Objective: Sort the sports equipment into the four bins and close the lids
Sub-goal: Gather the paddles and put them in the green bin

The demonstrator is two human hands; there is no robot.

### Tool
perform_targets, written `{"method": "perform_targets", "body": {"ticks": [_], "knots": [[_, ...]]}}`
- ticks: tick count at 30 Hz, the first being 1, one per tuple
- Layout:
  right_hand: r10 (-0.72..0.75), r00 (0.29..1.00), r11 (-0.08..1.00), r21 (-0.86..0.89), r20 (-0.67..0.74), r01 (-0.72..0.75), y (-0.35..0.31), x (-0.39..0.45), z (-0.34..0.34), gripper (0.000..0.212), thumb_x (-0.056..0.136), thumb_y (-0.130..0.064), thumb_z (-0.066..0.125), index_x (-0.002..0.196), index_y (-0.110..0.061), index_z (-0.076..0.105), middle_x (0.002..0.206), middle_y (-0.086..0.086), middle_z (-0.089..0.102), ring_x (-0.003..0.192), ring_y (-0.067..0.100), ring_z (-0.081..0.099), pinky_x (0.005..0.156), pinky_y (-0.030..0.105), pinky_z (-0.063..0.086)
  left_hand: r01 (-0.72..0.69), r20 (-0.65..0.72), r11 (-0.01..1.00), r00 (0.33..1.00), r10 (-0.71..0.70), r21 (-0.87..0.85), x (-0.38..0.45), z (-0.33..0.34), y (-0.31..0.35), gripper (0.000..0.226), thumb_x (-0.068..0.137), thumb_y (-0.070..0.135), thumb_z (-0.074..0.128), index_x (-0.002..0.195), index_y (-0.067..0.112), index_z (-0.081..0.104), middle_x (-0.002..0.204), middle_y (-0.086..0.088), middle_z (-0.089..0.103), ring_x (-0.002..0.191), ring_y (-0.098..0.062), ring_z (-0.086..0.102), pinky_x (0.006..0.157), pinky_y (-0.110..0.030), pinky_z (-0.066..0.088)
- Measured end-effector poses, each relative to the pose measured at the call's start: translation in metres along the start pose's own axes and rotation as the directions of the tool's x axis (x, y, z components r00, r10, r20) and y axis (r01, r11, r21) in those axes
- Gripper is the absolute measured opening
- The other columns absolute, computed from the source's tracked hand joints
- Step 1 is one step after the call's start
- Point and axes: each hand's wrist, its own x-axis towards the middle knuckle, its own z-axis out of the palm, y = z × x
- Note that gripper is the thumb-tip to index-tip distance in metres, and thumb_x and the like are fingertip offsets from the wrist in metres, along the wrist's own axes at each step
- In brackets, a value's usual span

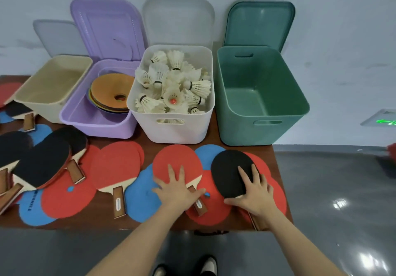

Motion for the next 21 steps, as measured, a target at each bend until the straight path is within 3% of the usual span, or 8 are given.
{"method": "perform_targets", "body": {"ticks": [6,10,14,21], "knots": [[-0.052,0.998,0.998,-0.038,-0.045,0.051,0.001,-0.001,0.004,0.111,0.058,-0.081,0.057,0.146,-0.045,-0.001,0.157,-0.002,-0.01,0.141,0.039,0.003,0.113,0.051,0.013,0.044,-0.058,0.996,0.997,-0.048,-0.077,0.006,0.011,0.0,0.091,0.073,0.083,0.035,0.144,0.045,-0.009,0.156,0.005,-0.017,0.136,-0.052,-0.006,0.105,-0.066,0.014],[-0.071,0.994,0.992,-0.106,-0.084,0.062,0.005,-0.003,0.008,0.107,0.061,-0.082,0.054,0.146,-0.044,0.002,0.158,-0.002,-0.007,0.14,0.039,0.007,0.112,0.05,0.014,0.013,-0.104,0.996,0.994,-0.022,-0.085,0.009,0.013,0.0,0.088,0.076,0.077,0.039,0.146,0.043,-0.001,0.157,0.005,-0.011,0.134,-0.054,0.008,0.107,-0.058,0.021],[-0.031,0.986,0.999,-0.037,-0.162,0.025,-0.005,-0.01,0.014,0.098,0.064,-0.083,0.049,0.146,-0.042,0.013,0.157,-0.002,0.004,0.138,0.039,0.013,0.111,0.049,0.015,-0.103,-0.159,0.993,0.983,0.094,-0.051,0.014,0.007,-0.02,0.088,0.074,0.07,0.051,0.146,0.04,0.01,0.157,0.005,0.0,0.131,-0.051,0.016,0.109,-0.053,0.023],[0.119,0.953,0.989,0.118,-0.279,-0.089,-0.05,-0.021,0.037,0.101,0.061,-0.085,0.05,0.145,-0.033,0.026,0.156,0.002,0.014,0.136,0.043,0.015,0.108,0.052,0.013,-0.324,-0.111,0.941,0.936,0.333,0.096,0.021,-0.009,-0.072,0.094,0.064,0.069,0.052,0.146,0.041,0.015,0.156,0.008,0.001,0.136,-0.049,0.002,0.11,-0.054,0.017]]}}
